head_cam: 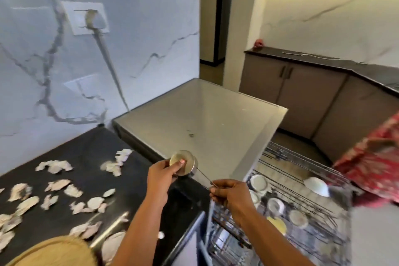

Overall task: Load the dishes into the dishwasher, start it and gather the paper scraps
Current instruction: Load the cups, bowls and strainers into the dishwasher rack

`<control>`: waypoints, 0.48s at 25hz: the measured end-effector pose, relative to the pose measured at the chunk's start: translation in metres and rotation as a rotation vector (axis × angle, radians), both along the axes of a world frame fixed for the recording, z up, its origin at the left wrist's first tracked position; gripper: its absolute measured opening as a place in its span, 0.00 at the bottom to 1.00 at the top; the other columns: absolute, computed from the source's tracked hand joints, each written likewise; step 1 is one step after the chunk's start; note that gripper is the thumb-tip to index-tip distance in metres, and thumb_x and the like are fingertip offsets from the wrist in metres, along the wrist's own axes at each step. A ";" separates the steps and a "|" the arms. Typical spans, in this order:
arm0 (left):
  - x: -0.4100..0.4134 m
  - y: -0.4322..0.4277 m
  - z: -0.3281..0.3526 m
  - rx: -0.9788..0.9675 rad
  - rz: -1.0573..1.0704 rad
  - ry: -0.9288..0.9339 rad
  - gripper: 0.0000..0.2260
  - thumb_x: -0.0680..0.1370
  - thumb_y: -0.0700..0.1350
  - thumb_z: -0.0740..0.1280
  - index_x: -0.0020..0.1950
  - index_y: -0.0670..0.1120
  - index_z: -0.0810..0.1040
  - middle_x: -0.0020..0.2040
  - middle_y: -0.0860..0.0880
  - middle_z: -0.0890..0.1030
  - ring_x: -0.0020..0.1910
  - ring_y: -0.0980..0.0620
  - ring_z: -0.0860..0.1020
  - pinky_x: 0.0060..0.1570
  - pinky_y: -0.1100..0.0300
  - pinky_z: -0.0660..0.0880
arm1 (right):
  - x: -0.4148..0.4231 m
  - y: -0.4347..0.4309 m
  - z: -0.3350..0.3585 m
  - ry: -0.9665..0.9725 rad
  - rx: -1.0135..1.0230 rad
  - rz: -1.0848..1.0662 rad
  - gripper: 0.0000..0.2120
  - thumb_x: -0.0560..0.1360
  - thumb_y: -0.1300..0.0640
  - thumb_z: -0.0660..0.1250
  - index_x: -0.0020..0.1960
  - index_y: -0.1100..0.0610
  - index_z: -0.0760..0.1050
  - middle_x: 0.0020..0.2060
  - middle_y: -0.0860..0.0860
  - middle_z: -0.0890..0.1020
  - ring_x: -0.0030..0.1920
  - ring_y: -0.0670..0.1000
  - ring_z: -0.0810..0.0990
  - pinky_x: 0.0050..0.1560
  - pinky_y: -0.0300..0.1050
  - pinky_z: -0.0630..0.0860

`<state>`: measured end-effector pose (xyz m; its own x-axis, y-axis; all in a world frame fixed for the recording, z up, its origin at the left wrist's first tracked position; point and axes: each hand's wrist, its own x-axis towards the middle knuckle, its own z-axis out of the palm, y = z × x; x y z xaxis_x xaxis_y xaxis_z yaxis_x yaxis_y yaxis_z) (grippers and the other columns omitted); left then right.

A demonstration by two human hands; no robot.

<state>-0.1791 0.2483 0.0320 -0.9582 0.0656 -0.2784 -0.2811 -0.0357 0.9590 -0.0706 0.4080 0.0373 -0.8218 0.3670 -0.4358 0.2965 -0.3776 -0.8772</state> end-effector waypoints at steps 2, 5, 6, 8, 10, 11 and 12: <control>0.011 0.040 -0.002 0.007 -0.068 -0.021 0.10 0.72 0.40 0.72 0.51 0.39 0.81 0.45 0.40 0.83 0.48 0.43 0.81 0.52 0.50 0.78 | 0.020 0.041 -0.007 -0.015 0.001 -0.070 0.07 0.68 0.76 0.67 0.42 0.67 0.79 0.30 0.58 0.82 0.28 0.52 0.78 0.30 0.38 0.78; 0.029 0.105 -0.011 -0.053 -0.153 -0.012 0.01 0.73 0.38 0.71 0.43 0.43 0.81 0.42 0.39 0.82 0.46 0.41 0.80 0.53 0.46 0.77 | 0.051 0.100 -0.024 -0.063 0.005 -0.190 0.08 0.67 0.75 0.69 0.38 0.64 0.80 0.30 0.58 0.82 0.27 0.51 0.79 0.29 0.39 0.78; 0.035 0.125 -0.015 -0.080 -0.178 -0.022 0.02 0.72 0.39 0.72 0.40 0.45 0.81 0.41 0.39 0.83 0.45 0.41 0.81 0.53 0.45 0.78 | 0.062 0.118 -0.029 -0.072 0.001 -0.225 0.08 0.67 0.75 0.69 0.38 0.64 0.80 0.30 0.58 0.82 0.27 0.51 0.79 0.29 0.39 0.78; 0.052 0.164 -0.023 -0.093 -0.231 -0.051 0.03 0.72 0.39 0.72 0.39 0.45 0.81 0.41 0.38 0.83 0.46 0.38 0.81 0.52 0.43 0.78 | 0.084 0.150 -0.035 -0.078 -0.027 -0.285 0.07 0.68 0.76 0.68 0.39 0.66 0.80 0.29 0.57 0.82 0.27 0.52 0.79 0.30 0.40 0.79; 0.068 0.203 -0.030 -0.115 -0.277 -0.079 0.03 0.73 0.38 0.71 0.39 0.44 0.81 0.43 0.38 0.82 0.48 0.38 0.81 0.52 0.45 0.78 | 0.105 0.184 -0.043 -0.083 -0.052 -0.348 0.06 0.69 0.76 0.67 0.42 0.68 0.80 0.32 0.59 0.83 0.31 0.55 0.80 0.32 0.42 0.80; 0.076 0.218 -0.032 -0.136 -0.296 -0.084 0.04 0.74 0.38 0.70 0.40 0.45 0.80 0.43 0.40 0.82 0.47 0.40 0.81 0.50 0.48 0.79 | 0.114 0.198 -0.047 -0.087 -0.055 -0.374 0.06 0.69 0.76 0.67 0.43 0.69 0.79 0.34 0.60 0.83 0.34 0.56 0.80 0.34 0.42 0.81; 0.085 0.231 -0.033 -0.162 -0.321 -0.082 0.04 0.74 0.38 0.70 0.41 0.45 0.79 0.43 0.43 0.81 0.46 0.43 0.81 0.47 0.52 0.80 | 0.121 0.211 -0.051 -0.089 -0.057 -0.398 0.06 0.69 0.76 0.67 0.43 0.69 0.79 0.36 0.61 0.83 0.36 0.57 0.81 0.36 0.43 0.81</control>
